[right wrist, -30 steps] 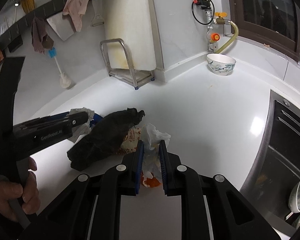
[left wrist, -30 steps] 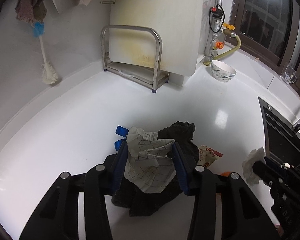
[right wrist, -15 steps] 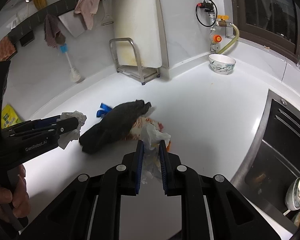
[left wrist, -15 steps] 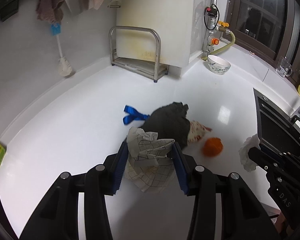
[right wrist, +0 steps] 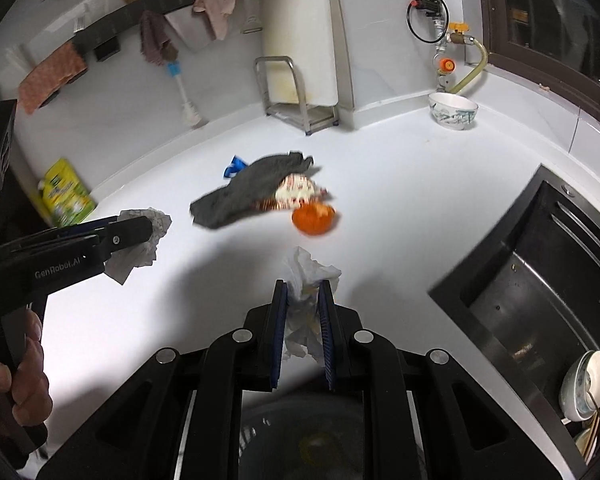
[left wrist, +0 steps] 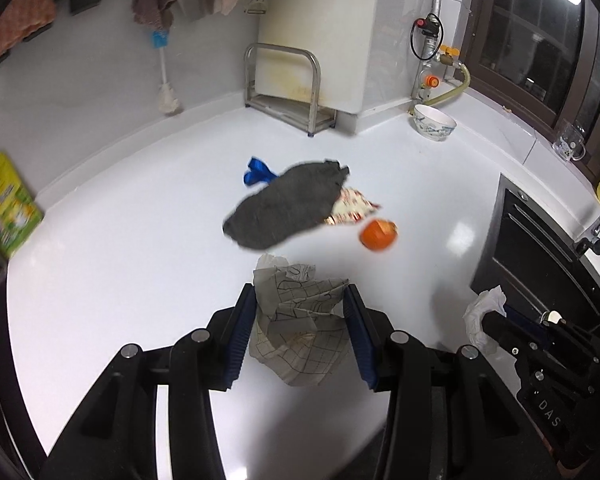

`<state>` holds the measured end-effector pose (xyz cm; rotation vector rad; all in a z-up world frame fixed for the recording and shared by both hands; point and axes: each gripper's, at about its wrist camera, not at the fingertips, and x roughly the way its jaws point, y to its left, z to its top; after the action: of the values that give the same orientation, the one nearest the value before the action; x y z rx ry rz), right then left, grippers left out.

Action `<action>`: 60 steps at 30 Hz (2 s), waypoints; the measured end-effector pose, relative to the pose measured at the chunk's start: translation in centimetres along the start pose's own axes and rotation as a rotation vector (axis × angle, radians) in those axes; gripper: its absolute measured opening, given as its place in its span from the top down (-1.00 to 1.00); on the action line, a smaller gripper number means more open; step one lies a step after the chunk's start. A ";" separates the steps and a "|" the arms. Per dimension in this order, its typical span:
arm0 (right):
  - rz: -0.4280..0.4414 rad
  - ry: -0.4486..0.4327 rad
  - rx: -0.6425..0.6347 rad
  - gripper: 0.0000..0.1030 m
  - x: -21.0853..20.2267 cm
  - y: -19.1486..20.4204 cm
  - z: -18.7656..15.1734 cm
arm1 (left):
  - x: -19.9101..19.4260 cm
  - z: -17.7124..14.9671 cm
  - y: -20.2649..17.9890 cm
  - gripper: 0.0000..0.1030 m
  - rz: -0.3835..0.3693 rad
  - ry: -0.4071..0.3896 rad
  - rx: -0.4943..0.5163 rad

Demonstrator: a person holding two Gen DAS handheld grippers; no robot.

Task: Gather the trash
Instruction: 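Carry the checked paper and tissue in both tools over the trash bin, then open both tools to drop the paper and tissue into the bin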

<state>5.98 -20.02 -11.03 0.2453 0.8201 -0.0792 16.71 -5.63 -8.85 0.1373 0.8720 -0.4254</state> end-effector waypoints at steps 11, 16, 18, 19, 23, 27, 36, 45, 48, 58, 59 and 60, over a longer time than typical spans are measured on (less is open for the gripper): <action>0.107 0.052 -0.114 0.69 -6.1 -3.6 -6.0 | -5.8 -7.6 -5.7 0.15 0.087 -0.005 -0.115; 0.154 0.087 -0.146 0.69 -7.4 -4.9 -8.8 | -7.2 -10.8 -7.8 0.14 0.124 0.024 -0.137; 0.167 0.103 -0.147 0.69 -7.6 -5.3 -9.7 | -7.6 -11.9 -8.4 0.14 0.135 0.046 -0.137; 0.175 0.113 -0.144 0.69 -7.7 -5.5 -10.1 | -7.6 -12.3 -8.6 0.14 0.136 0.055 -0.136; 0.194 0.150 -0.138 0.69 -7.5 -6.0 -11.6 | -7.7 -13.9 -9.3 0.14 0.144 0.084 -0.134; 0.199 0.177 -0.129 0.69 -6.6 -6.0 -13.0 | -6.5 -15.6 -9.6 0.14 0.139 0.125 -0.134; 0.216 0.231 -0.122 0.69 -2.7 -5.3 -15.4 | -1.8 -19.1 -8.8 0.09 0.123 0.221 -0.163; 0.219 0.277 -0.105 0.39 -0.5 -5.0 -16.4 | -0.8 -19.6 -8.3 -0.18 0.148 0.235 -0.150; 0.204 0.281 -0.111 0.31 -0.6 -5.0 -16.5 | -1.3 -19.8 -7.8 -0.34 0.162 0.233 -0.158; 0.197 0.277 -0.106 0.29 -1.6 -5.0 -16.7 | -2.3 -20.3 -7.3 -0.50 0.169 0.236 -0.180; 0.197 0.278 -0.106 0.29 -1.6 -4.9 -16.7 | -2.3 -20.3 -7.4 -0.50 0.168 0.235 -0.179; 0.198 0.280 -0.103 0.29 -1.8 -5.0 -16.8 | -2.5 -20.3 -7.5 -0.50 0.167 0.235 -0.178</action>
<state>-8.02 -20.73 -21.63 0.2421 1.0705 0.1863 -2.28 -5.84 -19.51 0.0964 1.1157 -0.1758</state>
